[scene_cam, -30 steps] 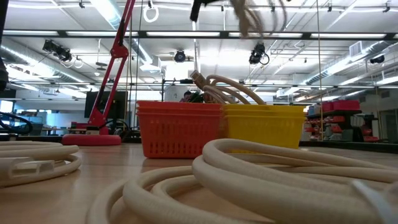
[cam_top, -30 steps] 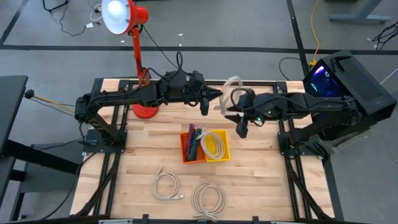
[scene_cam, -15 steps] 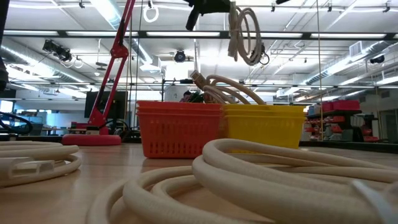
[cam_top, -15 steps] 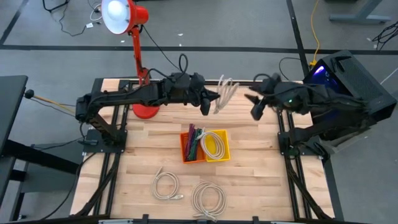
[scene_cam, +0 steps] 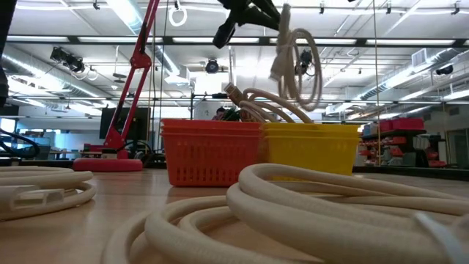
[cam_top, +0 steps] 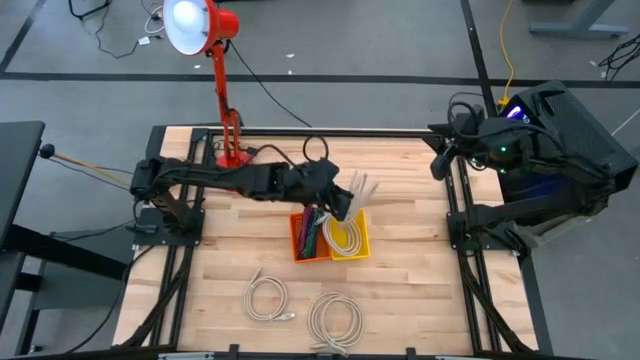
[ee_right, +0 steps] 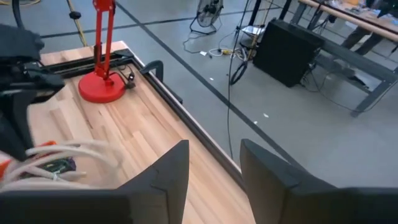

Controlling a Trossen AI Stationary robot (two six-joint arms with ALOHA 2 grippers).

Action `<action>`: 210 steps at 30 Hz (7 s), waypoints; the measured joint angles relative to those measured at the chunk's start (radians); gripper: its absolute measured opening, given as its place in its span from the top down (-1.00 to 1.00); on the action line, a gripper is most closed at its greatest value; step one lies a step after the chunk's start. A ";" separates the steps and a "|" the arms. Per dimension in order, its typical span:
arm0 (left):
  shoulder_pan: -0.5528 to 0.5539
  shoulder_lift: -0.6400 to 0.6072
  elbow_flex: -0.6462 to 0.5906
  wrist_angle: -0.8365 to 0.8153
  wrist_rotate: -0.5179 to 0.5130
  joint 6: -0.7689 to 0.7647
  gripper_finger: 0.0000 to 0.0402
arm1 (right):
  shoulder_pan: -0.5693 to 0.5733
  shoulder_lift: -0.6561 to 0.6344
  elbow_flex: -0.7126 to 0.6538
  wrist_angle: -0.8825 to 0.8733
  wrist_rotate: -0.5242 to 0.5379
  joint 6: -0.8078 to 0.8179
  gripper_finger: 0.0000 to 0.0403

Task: Pick & Place USB Port
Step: Put the light brown HDMI cable into the yellow bin

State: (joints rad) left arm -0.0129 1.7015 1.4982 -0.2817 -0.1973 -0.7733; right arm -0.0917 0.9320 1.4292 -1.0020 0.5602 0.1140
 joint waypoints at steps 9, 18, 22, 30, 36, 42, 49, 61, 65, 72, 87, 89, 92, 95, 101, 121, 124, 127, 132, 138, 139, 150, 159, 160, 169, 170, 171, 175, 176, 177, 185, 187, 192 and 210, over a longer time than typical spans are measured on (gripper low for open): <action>-0.082 0.028 0.000 -0.005 -0.189 -0.335 0.95 | 0.000 -0.009 0.000 -0.026 0.000 -0.097 0.29; -0.202 0.087 0.000 -0.024 -0.323 -0.659 0.95 | 0.000 -0.010 0.000 -0.026 0.008 -0.183 0.29; -0.247 0.118 0.000 -0.051 -0.392 -0.793 0.95 | 0.000 -0.010 0.000 -0.026 0.007 -0.197 0.29; -0.279 0.182 0.000 -0.082 -0.412 -0.949 0.95 | 0.000 -0.012 0.000 -0.052 0.006 -0.209 0.29; -0.263 0.184 0.000 -0.033 -0.416 -0.896 0.95 | 0.000 -0.020 0.000 -0.143 -0.004 -0.173 0.29; -0.252 0.178 0.000 -0.127 -0.318 -0.914 0.91 | 0.000 -0.041 0.000 -0.282 -0.021 -0.059 0.29; -0.253 0.176 0.000 -0.204 -0.264 -0.914 0.73 | 0.000 -0.135 0.000 -0.312 -0.042 0.043 0.29; -0.235 0.095 0.001 -0.219 -0.374 -0.780 0.70 | 0.001 -0.208 -0.263 -0.149 -0.265 0.115 0.37; -0.211 0.054 0.002 -0.208 -0.383 -0.684 0.70 | 0.002 -0.209 -0.390 0.059 -0.451 0.126 0.37; -0.175 -0.004 0.001 -0.285 -0.215 -0.346 0.74 | 0.071 -0.164 -0.488 0.384 -0.618 0.190 0.37; -0.166 -0.170 0.001 -0.770 -0.199 0.029 0.75 | 0.394 0.082 -0.640 0.892 -0.455 0.599 0.54; -0.188 -0.204 0.001 -0.801 -0.226 0.071 0.75 | 0.481 0.140 -0.645 0.948 -0.345 0.686 0.57; -0.231 -0.259 0.001 -0.846 -0.260 0.106 0.75 | 0.604 0.249 -0.646 1.003 -0.216 0.824 0.63; -0.275 -0.312 0.000 -0.861 -0.302 0.126 0.75 | 0.702 0.374 -0.627 1.092 -0.121 0.940 0.70; -0.364 -0.387 -0.063 -0.872 -0.314 0.125 0.75 | 0.801 0.651 -0.471 1.109 -0.065 1.107 0.80; -0.446 -0.426 -0.165 -0.732 -0.304 0.051 0.75 | 0.766 0.911 -0.370 0.805 -0.366 1.318 0.40; -0.446 -0.426 -0.165 -0.732 -0.304 0.052 0.75 | 0.752 0.941 -0.370 0.827 -0.388 1.311 0.28; -0.446 -0.426 -0.165 -0.732 -0.304 0.053 0.75 | 0.741 0.958 -0.370 0.852 -0.406 1.311 0.20; -0.446 -0.426 -0.165 -0.732 -0.306 0.053 0.75 | 0.730 0.993 -0.368 0.881 -0.415 1.315 0.17; -0.446 -0.426 -0.165 -0.737 -0.304 0.055 0.75 | 0.708 1.023 -0.366 0.843 -0.448 1.310 0.76; -0.446 -0.426 -0.165 -0.738 -0.304 0.055 0.75 | 0.706 1.024 -0.365 0.844 -0.455 1.288 0.87; -0.446 -0.426 -0.165 -0.737 -0.313 0.055 0.75 | 0.691 0.964 -0.295 0.672 -0.434 1.200 0.98; -0.444 -0.426 -0.165 -0.732 -0.323 0.061 0.75 | 0.687 0.830 -0.074 0.340 -0.324 1.123 0.98; -0.445 -0.426 -0.165 -0.732 -0.324 0.061 0.75 | 0.687 0.810 -0.050 0.318 -0.299 1.117 0.98; -0.444 -0.426 -0.165 -0.655 -0.305 0.079 0.75 | 0.676 0.674 0.225 -0.152 -0.001 1.052 0.99; -0.445 -0.426 -0.165 -0.627 -0.303 0.098 0.75 | 0.668 0.663 0.251 -0.208 0.020 1.049 0.99; -0.445 -0.426 -0.165 -0.593 -0.300 0.111 0.75 | 0.660 0.654 0.275 -0.260 0.038 1.042 0.99; -0.433 -0.434 -0.165 -0.398 -0.289 0.219 0.75 | 0.611 0.624 0.347 -0.371 0.111 0.976 0.99; -0.424 -0.435 -0.164 -0.332 -0.288 0.263 0.75 | 0.596 0.617 0.355 -0.377 0.124 0.947 0.99; -0.413 -0.435 -0.163 -0.272 -0.280 0.308 0.75 | 0.575 0.611 0.362 -0.377 0.134 0.909 0.99; -0.302 -0.441 -0.163 -0.029 -0.134 0.392 0.75 | 0.407 0.536 0.365 -0.373 0.214 0.683 0.99; -0.279 -0.441 -0.163 -0.028 -0.136 0.391 0.75 | 0.374 0.506 0.365 -0.349 0.221 0.627 0.99; -0.202 -0.441 -0.163 -0.028 -0.140 0.376 0.75 | 0.348 0.431 0.365 -0.201 0.236 0.497 0.99; 0.061 -0.441 -0.164 0.232 0.045 0.346 0.75 | 0.378 0.386 0.366 -0.077 0.238 0.302 1.00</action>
State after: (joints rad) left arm 0.0485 1.2606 1.3346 -0.0494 -0.1524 -0.4275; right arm 0.2863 1.3178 1.7950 -1.0786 0.7983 0.4160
